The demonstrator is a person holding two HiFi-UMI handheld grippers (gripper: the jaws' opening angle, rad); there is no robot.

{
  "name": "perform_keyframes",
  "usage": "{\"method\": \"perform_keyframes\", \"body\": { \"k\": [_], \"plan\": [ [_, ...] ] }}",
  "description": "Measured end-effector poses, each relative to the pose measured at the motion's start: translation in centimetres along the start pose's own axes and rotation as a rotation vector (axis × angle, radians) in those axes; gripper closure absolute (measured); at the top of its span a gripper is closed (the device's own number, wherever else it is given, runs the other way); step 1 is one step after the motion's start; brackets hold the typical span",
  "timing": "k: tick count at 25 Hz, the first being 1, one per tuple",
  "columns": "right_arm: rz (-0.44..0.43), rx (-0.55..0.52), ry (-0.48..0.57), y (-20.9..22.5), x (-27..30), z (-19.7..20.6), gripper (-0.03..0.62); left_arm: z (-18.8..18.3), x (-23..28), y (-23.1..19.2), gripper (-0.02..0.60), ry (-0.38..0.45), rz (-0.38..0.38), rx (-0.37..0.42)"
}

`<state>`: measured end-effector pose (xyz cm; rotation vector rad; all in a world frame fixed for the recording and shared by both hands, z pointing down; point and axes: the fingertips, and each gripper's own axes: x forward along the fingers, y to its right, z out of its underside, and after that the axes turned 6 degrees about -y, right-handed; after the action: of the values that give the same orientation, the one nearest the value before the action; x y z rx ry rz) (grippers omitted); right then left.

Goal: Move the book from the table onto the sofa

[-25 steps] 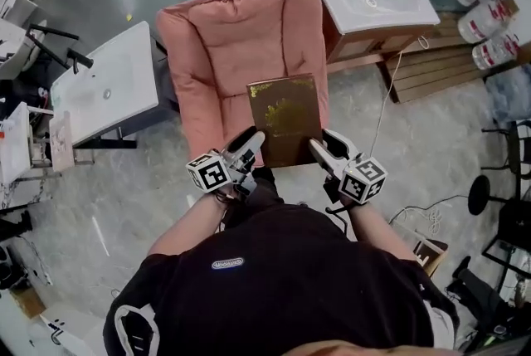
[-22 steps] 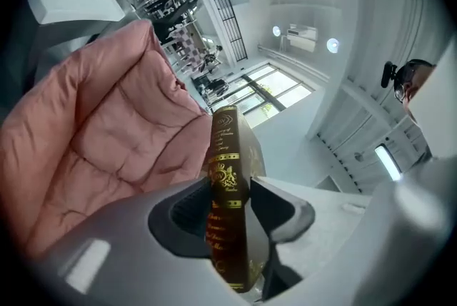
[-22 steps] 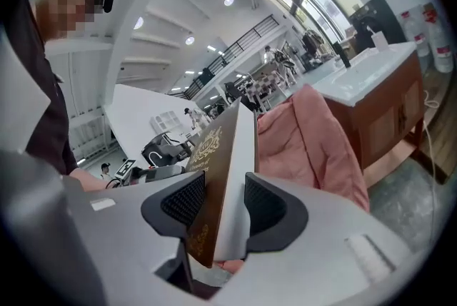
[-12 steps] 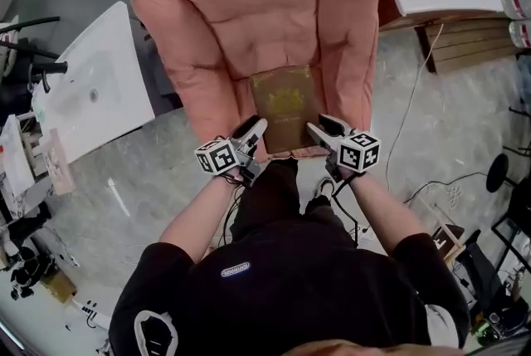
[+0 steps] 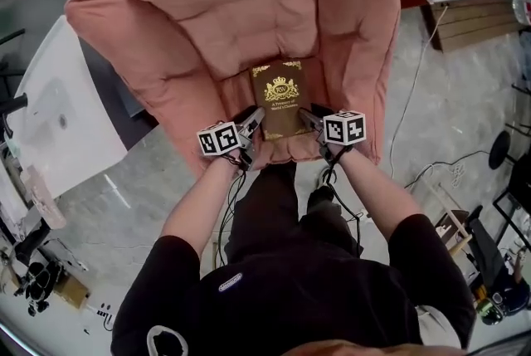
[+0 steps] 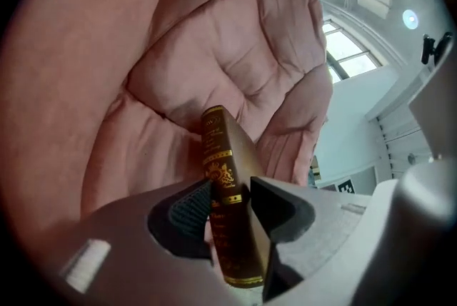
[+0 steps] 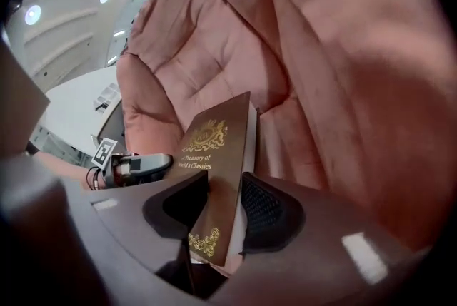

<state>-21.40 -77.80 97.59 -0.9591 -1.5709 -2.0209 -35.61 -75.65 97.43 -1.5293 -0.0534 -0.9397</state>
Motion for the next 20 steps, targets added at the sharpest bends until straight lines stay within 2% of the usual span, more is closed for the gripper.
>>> {"method": "perform_keyframes", "body": {
  "k": [6,9,11,12,14,17,20],
  "plan": [
    [0.037,-0.035,-0.093,1.7,3.2,-0.3,0.421,1.5,1.7,-2.8,0.402,-0.093,-0.049,-0.025],
    [0.081,-0.063,-0.127,2.5,3.8,0.0,0.434,2.5,2.1,-4.0,0.415,-0.165,-0.100,0.024],
    [0.111,-0.079,-0.100,2.9,3.3,-0.3,0.467,2.6,1.9,-4.4,0.495,-0.189,-0.154,0.094],
    [0.124,-0.090,-0.073,2.9,2.8,-0.7,0.465,2.4,1.7,-4.3,0.500,-0.186,-0.171,0.125],
    [0.134,-0.110,-0.002,2.5,1.5,-1.3,0.512,1.9,1.1,-3.8,0.500,-0.162,-0.177,0.152],
    [0.109,-0.131,0.076,0.6,-0.6,-1.2,0.516,1.7,-0.2,-2.8,0.500,-0.129,-0.188,0.181],
    [0.086,-0.204,0.127,-2.5,-3.2,-0.9,0.516,1.2,-1.7,0.1,0.500,-0.113,-0.210,0.306]
  ]
}}
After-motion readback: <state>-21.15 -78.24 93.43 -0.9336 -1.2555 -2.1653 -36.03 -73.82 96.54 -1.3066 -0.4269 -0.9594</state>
